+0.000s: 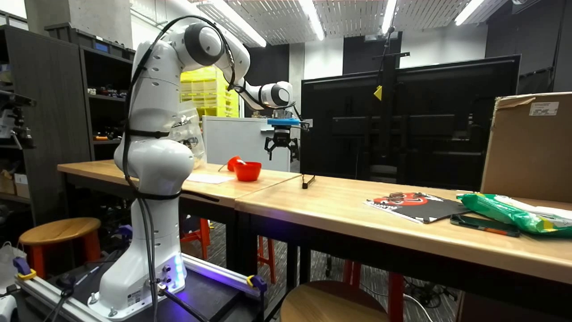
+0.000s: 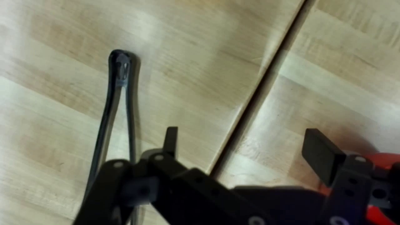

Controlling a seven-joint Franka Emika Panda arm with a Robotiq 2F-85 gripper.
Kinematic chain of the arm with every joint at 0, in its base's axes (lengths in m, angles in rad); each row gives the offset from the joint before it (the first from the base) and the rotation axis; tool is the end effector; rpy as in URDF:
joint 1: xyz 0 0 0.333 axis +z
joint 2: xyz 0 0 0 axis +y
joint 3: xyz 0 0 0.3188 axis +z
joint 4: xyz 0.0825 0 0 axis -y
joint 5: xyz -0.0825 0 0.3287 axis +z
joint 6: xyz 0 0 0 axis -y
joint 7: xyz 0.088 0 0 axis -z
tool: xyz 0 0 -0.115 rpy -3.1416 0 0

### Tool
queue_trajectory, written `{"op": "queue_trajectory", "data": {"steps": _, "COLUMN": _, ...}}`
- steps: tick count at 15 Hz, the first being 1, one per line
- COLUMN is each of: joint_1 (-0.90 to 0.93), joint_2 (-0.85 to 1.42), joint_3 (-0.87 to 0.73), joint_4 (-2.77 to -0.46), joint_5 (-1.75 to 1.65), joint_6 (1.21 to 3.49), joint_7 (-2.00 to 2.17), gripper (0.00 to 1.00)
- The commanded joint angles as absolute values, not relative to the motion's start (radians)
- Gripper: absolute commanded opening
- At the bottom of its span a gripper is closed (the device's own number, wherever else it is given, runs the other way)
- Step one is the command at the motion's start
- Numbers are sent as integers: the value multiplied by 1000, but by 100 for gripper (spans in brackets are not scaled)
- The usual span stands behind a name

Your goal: Move the black tongs to the right

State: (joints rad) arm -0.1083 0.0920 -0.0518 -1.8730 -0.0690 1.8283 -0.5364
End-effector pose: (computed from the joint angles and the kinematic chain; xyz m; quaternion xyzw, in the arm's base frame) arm 0.5107 -0.0879 0.4672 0.9773 0.1973 -0.0761 0.0097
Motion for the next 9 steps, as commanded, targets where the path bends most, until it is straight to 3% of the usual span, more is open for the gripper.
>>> {"op": "queue_trajectory", "data": {"steps": 1, "joint_1": -81, "joint_2": -98, "joint_3": -44, "joint_4": -2094, "joint_5": -98, "joint_6": 1880, "joint_7": -505, "gripper": 100}}
{"op": "queue_trajectory", "data": {"steps": 9, "joint_1": -36, "joint_2": -329, "joint_3": -61, "joint_4": -2422, "joint_5": -121, "joint_6": 2034, "joint_7": -536, "gripper": 100}}
